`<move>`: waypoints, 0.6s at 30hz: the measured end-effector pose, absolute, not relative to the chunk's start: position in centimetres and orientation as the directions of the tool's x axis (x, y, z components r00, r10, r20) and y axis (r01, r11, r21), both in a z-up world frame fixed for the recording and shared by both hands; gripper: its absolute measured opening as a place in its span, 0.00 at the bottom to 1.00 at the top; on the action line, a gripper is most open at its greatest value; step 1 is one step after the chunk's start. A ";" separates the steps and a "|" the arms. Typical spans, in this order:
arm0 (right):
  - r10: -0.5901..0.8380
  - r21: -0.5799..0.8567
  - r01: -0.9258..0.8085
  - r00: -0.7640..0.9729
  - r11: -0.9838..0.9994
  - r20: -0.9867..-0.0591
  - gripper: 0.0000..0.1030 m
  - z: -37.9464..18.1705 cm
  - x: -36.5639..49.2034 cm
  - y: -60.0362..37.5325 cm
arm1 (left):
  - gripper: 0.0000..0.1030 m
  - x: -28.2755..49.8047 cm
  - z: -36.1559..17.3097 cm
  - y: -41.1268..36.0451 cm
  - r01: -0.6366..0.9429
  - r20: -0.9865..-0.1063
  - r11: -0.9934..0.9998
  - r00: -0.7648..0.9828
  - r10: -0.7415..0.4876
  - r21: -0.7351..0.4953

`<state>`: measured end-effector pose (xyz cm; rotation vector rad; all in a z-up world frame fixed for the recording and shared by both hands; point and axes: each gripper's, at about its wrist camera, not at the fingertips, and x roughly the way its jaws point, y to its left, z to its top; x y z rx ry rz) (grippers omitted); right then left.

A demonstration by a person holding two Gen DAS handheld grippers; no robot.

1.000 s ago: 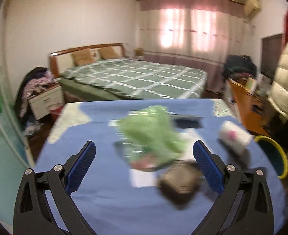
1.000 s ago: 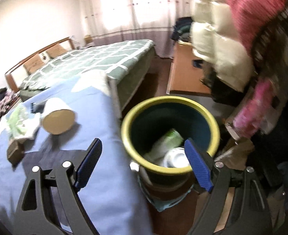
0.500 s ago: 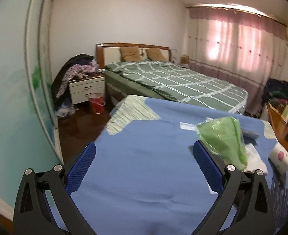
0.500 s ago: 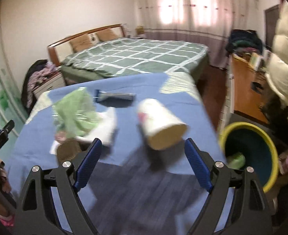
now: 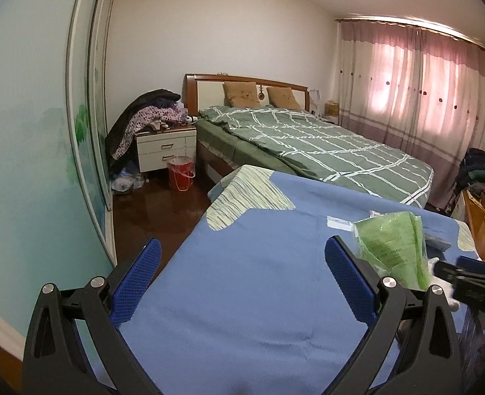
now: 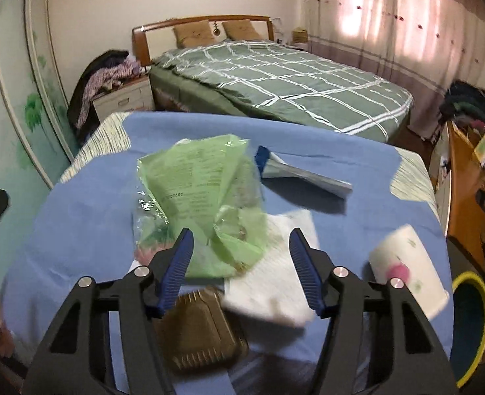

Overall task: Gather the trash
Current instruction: 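Return to the table and grasp the green plastic bag with the right gripper, then carry the green bag to the yellow bin and release it with the right gripper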

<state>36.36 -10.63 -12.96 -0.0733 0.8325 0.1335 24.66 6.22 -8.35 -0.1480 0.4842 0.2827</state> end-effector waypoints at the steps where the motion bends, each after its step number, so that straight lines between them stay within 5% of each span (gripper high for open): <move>1: 0.091 -0.009 -0.149 0.653 0.989 -0.752 0.56 -13.3 36.9 -10.5 | 0.95 24.6 -8.4 6.2 -0.301 -0.478 0.951 0.847 0.232 -0.073; 11: 0.101 0.030 -0.132 0.577 0.991 -0.810 0.55 -16.0 39.6 -11.1 | 0.95 24.9 -8.6 5.6 -0.279 -0.487 0.958 0.848 0.211 -0.071; 18: 0.140 0.072 -0.144 0.546 0.987 -0.826 0.18 -16.6 39.7 -11.5 | 0.95 24.8 -8.6 5.5 -0.275 -0.489 0.959 0.848 0.207 -0.071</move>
